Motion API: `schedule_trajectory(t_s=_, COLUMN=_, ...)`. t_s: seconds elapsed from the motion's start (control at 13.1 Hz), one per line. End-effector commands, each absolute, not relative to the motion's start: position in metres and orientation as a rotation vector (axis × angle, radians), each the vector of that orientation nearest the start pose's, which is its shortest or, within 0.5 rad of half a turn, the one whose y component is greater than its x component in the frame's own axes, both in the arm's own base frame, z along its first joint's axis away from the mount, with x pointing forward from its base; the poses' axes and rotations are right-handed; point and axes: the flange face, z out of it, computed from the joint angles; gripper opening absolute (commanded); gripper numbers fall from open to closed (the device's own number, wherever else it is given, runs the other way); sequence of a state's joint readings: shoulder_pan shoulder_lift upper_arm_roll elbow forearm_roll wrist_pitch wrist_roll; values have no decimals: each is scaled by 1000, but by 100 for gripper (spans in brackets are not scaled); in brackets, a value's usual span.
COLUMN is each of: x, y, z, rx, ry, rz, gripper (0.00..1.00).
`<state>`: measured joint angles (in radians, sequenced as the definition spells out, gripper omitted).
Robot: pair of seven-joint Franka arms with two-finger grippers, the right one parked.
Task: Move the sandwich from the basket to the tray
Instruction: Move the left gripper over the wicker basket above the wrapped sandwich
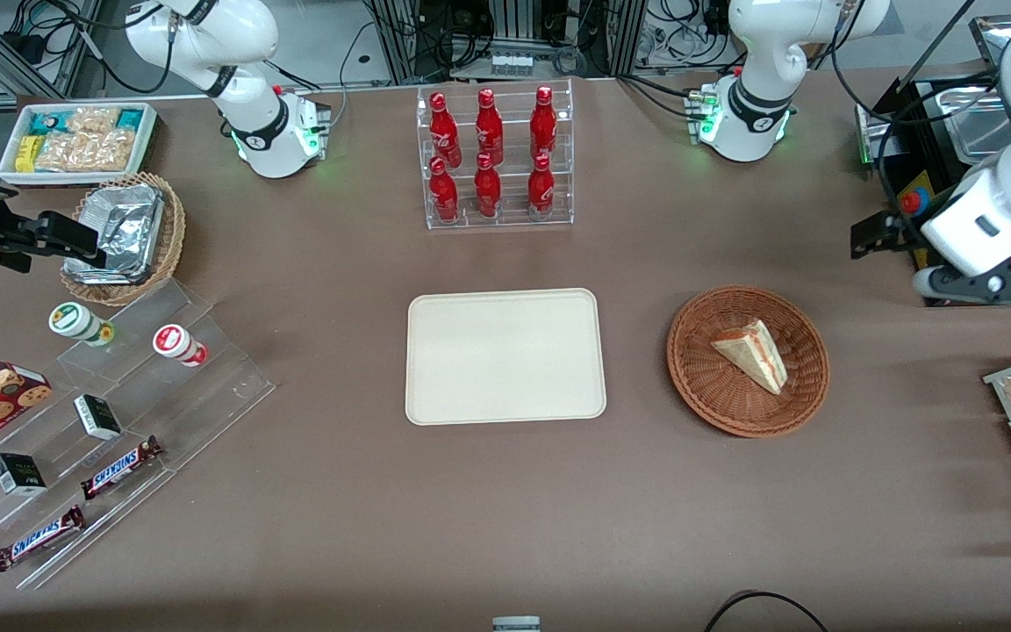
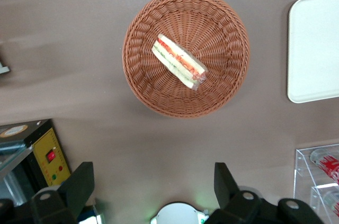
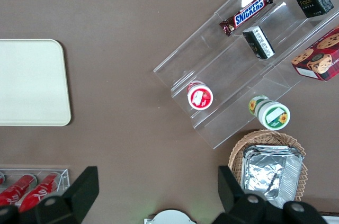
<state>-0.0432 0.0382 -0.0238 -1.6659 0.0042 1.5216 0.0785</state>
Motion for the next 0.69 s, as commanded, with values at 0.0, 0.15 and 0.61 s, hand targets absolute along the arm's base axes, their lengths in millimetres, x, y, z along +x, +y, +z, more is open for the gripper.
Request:
schedule_trajectory(t_s=0.0, x=548, y=-34, z=517, rx=-3121, ry=248, rz=277, gripper=100)
schedule_trajectory(t_s=0.15, x=545, y=-37, z=476, rx=-3121, ry=224, rz=262, gripper=100)
schedule_trajectory(t_s=0.61, x=543, y=-83, z=387, rx=-3088, ry=-386, rz=109, gripper=100)
